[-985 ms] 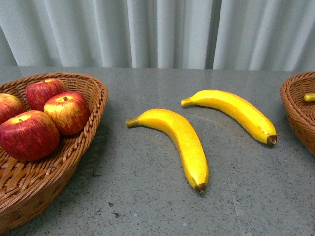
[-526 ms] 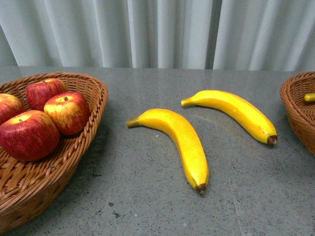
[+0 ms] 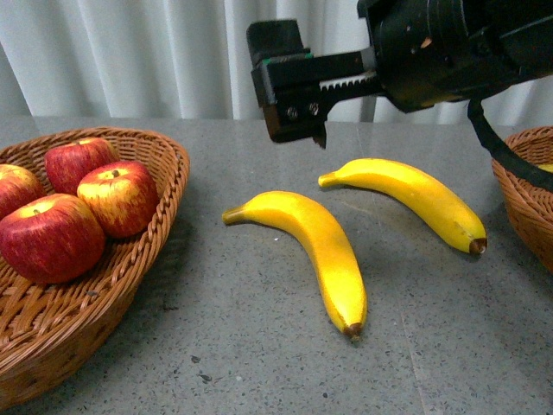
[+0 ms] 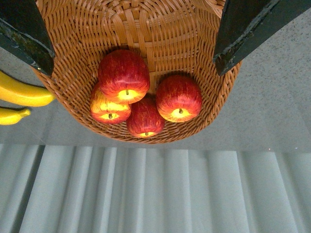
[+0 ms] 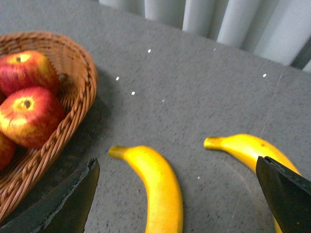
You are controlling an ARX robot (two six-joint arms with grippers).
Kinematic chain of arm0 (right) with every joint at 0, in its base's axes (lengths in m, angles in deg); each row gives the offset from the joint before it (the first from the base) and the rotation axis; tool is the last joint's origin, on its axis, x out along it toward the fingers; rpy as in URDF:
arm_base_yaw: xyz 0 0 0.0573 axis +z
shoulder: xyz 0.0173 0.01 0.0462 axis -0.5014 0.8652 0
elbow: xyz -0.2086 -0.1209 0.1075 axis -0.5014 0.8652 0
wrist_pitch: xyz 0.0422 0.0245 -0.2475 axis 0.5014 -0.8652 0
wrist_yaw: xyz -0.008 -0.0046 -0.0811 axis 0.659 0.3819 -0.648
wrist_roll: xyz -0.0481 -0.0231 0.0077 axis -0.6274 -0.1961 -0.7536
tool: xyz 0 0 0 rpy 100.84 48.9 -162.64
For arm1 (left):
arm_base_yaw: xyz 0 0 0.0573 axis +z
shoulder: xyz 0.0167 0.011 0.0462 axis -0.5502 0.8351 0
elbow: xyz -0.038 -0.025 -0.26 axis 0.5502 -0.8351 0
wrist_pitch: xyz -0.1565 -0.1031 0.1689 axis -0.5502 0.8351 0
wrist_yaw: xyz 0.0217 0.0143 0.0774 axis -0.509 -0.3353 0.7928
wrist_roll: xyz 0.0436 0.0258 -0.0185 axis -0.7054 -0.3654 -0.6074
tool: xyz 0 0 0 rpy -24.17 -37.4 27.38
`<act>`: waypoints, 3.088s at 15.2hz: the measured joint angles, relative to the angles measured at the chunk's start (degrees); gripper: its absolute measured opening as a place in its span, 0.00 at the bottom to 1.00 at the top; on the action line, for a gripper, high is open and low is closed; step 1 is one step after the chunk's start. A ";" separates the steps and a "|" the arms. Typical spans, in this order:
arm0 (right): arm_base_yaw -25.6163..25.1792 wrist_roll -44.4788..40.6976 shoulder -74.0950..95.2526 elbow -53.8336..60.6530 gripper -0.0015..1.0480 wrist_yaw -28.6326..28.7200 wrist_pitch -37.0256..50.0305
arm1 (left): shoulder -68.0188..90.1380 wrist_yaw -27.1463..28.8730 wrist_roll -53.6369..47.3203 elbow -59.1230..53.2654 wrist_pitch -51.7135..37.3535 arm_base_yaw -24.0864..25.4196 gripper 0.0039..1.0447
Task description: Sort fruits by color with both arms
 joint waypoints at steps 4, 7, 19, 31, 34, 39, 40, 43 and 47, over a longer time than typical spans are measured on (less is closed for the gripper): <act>1.11 -1.64 4.87 0.37 0.94 -0.20 -4.44 | 0.00 0.02 0.02 0.00 0.00 0.00 0.94; 0.63 -2.45 7.72 -1.01 0.94 -0.31 -6.21 | 0.00 0.00 0.00 0.00 0.00 0.00 0.94; -0.33 -2.73 14.32 -3.50 0.94 -1.01 -14.08 | 0.00 0.02 0.00 0.00 -0.02 0.00 0.94; -9.18 -1.95 6.67 -6.64 0.31 3.06 -14.93 | 0.00 0.00 0.00 0.00 0.00 0.00 0.94; -16.09 -1.79 0.50 -5.55 0.31 6.71 -12.74 | 0.00 0.00 0.00 0.00 -0.02 0.00 0.94; -35.67 -3.58 -13.53 6.45 0.31 17.40 -6.05 | 0.00 0.00 0.00 0.00 0.00 0.00 0.94; -39.74 -4.68 -16.24 9.73 0.31 19.21 -4.87 | 0.00 0.00 0.00 0.00 0.00 0.00 0.94; -48.13 -10.29 -20.92 19.80 0.31 23.98 -2.75 | 0.00 0.00 0.00 0.00 0.00 0.00 0.94; -54.49 -17.84 -22.23 25.94 0.31 26.80 -3.82 | 0.00 0.00 0.00 0.00 0.00 0.00 0.94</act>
